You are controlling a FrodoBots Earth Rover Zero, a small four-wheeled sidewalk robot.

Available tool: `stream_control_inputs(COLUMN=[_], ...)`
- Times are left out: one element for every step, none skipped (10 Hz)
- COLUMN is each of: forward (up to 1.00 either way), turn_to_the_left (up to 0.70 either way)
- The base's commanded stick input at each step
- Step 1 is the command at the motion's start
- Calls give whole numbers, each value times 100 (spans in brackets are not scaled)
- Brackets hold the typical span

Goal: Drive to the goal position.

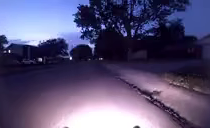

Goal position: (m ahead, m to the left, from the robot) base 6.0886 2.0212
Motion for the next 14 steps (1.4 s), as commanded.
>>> stream_control_inputs(forward=[70, 70, 70, 70, 70, 69, 70, 70, 70, 70, 70, 70, 70, 70], turn_to_the_left=[0, 0, 0, 0, 0, 0, 0, 0, 0, 0, 24, 35, 35, 35])
